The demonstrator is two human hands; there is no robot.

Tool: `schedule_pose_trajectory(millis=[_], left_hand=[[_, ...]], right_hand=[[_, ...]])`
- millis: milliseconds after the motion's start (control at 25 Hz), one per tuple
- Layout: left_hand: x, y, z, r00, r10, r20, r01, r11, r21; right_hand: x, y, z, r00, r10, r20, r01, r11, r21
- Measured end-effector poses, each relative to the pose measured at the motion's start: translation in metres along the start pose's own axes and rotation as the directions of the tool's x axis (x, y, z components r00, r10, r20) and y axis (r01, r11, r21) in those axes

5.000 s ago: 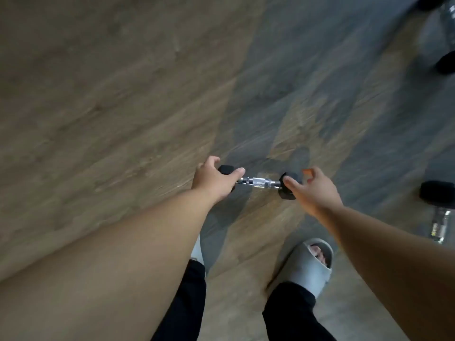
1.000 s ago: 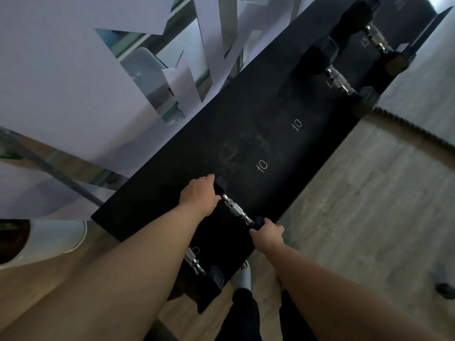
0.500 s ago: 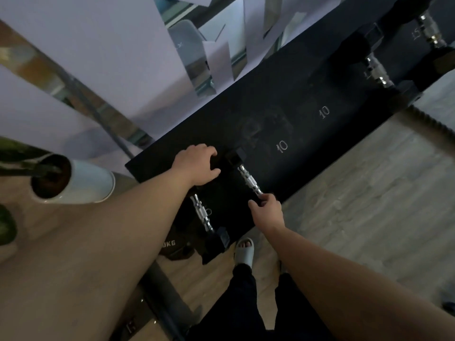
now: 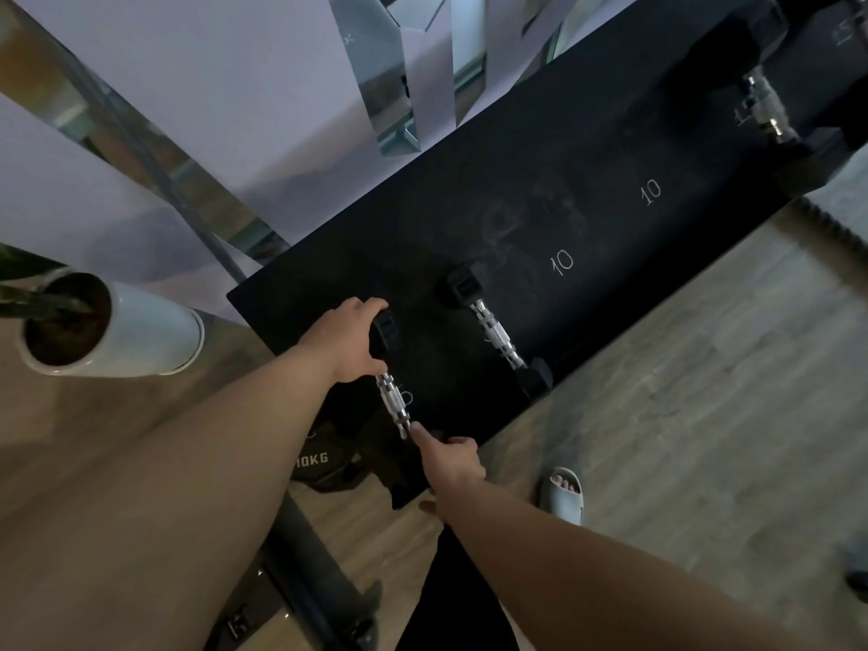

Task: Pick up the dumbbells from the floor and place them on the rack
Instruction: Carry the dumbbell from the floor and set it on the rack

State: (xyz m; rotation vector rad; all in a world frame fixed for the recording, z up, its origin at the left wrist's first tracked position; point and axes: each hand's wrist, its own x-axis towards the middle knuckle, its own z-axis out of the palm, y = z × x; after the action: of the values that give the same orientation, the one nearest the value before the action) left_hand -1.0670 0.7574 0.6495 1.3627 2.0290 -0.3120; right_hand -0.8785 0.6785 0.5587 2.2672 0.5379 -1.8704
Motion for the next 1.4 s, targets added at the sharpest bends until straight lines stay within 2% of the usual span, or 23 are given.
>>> schedule_pose_trajectory(millis=[240, 480, 720, 880, 1040, 1400], left_hand=[[0.012, -0.016, 0.005, 0.998, 0.067, -0.016, -0.066, 0.997, 0.031], [0.001, -0.019, -0.003, 0.997, 0.081, -0.005, -0.08, 0.993, 0.082], [-0.024, -0.006, -0.03, 0.996, 0.055, -0.066, -0.053, 0.998, 0.032], [-0.031, 0.034, -0.069, 0.989, 0.089, -0.119, -0.082, 0.995, 0.063], [-0.025, 0.09, -0.105, 0.96, 0.16, -0.229, -0.134, 0.983, 0.123], [0.069, 0.232, -0.129, 0.929, 0.209, -0.305, -0.167, 0.973, 0.16]], right_hand=[[0.009, 0.009, 0.025, 0.983, -0.045, -0.175, 0.04, 0.999, -0.032], [0.006, 0.014, 0.018, 0.979, -0.12, -0.167, 0.123, 0.992, 0.004], [-0.026, -0.007, -0.026, 0.95, -0.264, -0.166, 0.259, 0.964, -0.05], [-0.056, -0.031, -0.064, 0.923, -0.338, -0.184, 0.341, 0.94, -0.016], [-0.064, -0.067, -0.11, 0.89, -0.372, -0.264, 0.38, 0.925, -0.023], [-0.006, -0.164, -0.242, 0.867, -0.406, -0.29, 0.423, 0.906, -0.004]])
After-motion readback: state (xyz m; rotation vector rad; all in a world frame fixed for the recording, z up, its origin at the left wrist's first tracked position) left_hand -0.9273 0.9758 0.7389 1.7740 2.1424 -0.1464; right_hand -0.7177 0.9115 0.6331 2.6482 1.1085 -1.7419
